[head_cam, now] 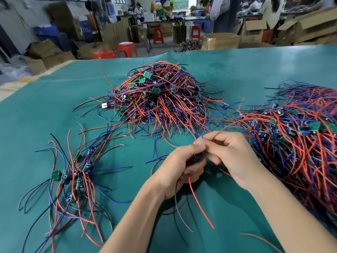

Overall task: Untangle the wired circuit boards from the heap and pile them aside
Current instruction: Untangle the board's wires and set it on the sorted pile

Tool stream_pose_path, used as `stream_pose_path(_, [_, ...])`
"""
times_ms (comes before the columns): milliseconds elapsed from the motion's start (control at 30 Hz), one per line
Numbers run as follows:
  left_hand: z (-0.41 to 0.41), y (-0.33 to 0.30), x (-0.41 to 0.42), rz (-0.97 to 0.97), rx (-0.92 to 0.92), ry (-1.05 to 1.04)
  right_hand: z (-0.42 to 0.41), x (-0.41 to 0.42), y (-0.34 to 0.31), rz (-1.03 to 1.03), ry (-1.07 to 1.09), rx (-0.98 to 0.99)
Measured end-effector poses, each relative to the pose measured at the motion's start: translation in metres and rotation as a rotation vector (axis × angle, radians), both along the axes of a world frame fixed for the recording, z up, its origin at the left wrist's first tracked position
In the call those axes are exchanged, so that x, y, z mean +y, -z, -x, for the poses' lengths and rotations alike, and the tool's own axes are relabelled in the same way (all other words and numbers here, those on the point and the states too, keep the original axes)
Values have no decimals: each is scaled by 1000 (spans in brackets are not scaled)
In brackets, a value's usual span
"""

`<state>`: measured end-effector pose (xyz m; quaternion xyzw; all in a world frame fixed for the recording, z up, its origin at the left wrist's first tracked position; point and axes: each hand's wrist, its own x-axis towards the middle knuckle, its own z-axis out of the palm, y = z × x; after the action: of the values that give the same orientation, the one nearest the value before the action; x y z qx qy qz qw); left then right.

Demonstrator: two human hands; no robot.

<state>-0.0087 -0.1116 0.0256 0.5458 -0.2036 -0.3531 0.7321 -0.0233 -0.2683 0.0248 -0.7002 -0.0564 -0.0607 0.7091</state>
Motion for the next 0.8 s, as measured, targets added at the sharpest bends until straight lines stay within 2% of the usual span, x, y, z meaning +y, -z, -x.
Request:
stream_pose_path(67, [0, 0, 0, -16, -6, -29, -1, 0, 1, 36, 64, -22])
stream_pose_path(200, [1, 0, -1, -58, -30, -81, 0, -4, -2, 482, 279, -203])
stream_pose_path(300, [2, -1, -2, -98, -66, -84, 0, -5, -2, 586, 387, -265])
stream_pose_path(567, [5, -3, -1, -127, -153, -16, -7, -48, -2, 420, 776, -296])
stream_pose_path(700, [0, -2, 0, -35, -47, -75, -4, -73, -8, 264, 1027, -352])
stream_pose_path(767, [-3, -2, 1, 34, 32, -125, -2, -73, -10, 355, 1100, -336])
stream_pose_path(800, [-3, -1, 1, 65, 53, -129, -1, -65, -11, 452, 1048, -327])
